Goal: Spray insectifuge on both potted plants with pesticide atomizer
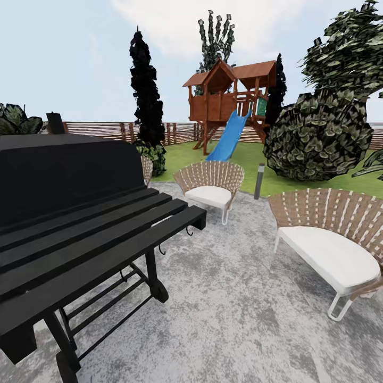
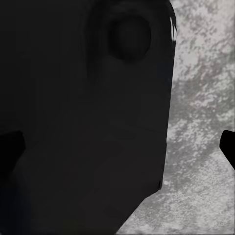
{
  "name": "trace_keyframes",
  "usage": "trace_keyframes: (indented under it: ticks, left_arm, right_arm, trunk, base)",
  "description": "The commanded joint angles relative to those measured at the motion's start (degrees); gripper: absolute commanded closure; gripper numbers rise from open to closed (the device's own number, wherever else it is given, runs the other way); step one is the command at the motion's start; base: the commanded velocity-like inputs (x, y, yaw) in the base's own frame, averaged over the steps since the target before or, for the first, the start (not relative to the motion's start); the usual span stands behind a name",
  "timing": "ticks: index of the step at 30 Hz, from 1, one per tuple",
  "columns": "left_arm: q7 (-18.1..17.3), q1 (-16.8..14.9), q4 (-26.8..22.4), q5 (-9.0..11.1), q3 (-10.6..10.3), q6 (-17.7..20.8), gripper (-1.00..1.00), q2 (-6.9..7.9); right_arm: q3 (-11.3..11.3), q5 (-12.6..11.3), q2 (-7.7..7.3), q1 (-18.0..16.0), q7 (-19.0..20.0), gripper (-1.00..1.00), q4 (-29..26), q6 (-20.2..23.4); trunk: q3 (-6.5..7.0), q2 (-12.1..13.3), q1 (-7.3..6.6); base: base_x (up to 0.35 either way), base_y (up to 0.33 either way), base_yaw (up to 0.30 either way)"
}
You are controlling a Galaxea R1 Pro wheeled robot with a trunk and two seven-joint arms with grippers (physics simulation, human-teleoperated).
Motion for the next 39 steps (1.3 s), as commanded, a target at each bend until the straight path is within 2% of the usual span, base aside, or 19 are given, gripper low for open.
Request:
trace_keyframes:
  ticks: [1, 3, 9, 17, 21, 28, 32, 35, 36, 38, 39]
  left_arm:
    - [-0.1, 0.2, -0.3, -0.3, 0.0, -0.3, -1.00, -0.28]
    - [-0.1, 0.2, -0.5, -0.1, 0.2, -0.4, -1.00, -0.40]
    - [-0.1, 0.3, -0.7, -0.1, 0.0, -0.9, -1.00, -0.44]
    - [-0.1, 0.2, -0.7, -0.1, 0.1, -3.5, -1.00, -0.16]
    - [-0.1, -0.1, -1.6, -0.1, 0.1, -4.7, -1.00, 0.11]
    - [0.0, -0.3, -3.9, 0.0, 0.2, -7.0, -1.00, 1.87]
    - [0.0, -1.0, -5.2, 0.1, 0.3, -8.3, -1.00, 1.90]
    - [-0.1, -2.0, -6.1, 0.2, 0.3, -9.2, -1.00, 1.39]
    - [0.0, -8.8, -20.1, 0.2, 0.2, -14.4, -1.00, 1.33]
    - [0.0, -10.9, -20.0, 0.1, 0.4, -14.4, -1.00, 1.54]
    - [0.0, -10.9, -19.8, 0.1, 0.5, -14.4, -1.00, 1.71]
  right_arm:
    - [0.1, 0.1, 0.33, -0.3, -0.2, -1.00, -0.3, 0.0]
    - [0.1, 0.1, 0.98, -0.9, -0.2, -1.00, -1.0, 0.1]
    - [0.0, 0.0, 1.40, -1.1, -0.2, -1.00, -1.8, 0.2]
    - [-0.1, 0.1, 1.16, -1.2, -0.3, -1.00, -3.1, -0.4]
    - [-0.2, 0.2, 0.11, -1.2, -0.3, -1.00, -4.4, -1.7]
    - [-0.2, 0.1, -2.15, -1.3, -0.3, -1.00, -6.7, -3.9]
    - [-0.4, 0.0, -3.28, -1.3, -0.4, -1.00, -8.0, -5.2]
    - [-0.4, -0.2, -3.26, -1.7, -0.3, -1.00, -8.9, -6.2]
    - [-0.4, -0.1, -3.29, -2.5, -0.3, -1.00, -31.2, -15.9]
    - [-0.4, 0.0, -3.32, -3.1, -0.3, -1.00, -32.4, -16.1]
    - [-0.4, 0.0, -3.33, -3.2, -0.3, -1.00, -32.5, -16.1]
  trunk:
    - [-0.04, -0.1, -0.01]
    - [-0.04, -0.1, -0.01]
    - [-0.04, -0.1, -0.01]
    - [-0.04, -0.1, -0.01]
    - [-0.04, -0.1, -0.01]
    - [-0.04, -0.1, -0.01]
    - [-0.04, -0.1, -0.01]
    - [-0.04, -0.1, -0.01]
    - [-0.04, -0.1, -0.01]
    - [-0.04, -0.1, -0.01]
    - [-0.04, -0.1, -0.01]
  base:
    - [0.000, 0.000, 0.000]
    - [0.000, 0.000, 0.000]
    - [0.000, 0.000, 0.000]
    - [0.000, 0.000, 0.000]
    - [0.000, 0.000, 0.000]
    - [0.000, 0.000, 0.000]
    - [0.000, 0.000, 0.000]
    - [0.000, 0.000, 0.000]
    - [0.000, 0.000, 0.000]
    - [0.000, 0.000, 0.000]
    - [0.000, 0.000, 0.000]
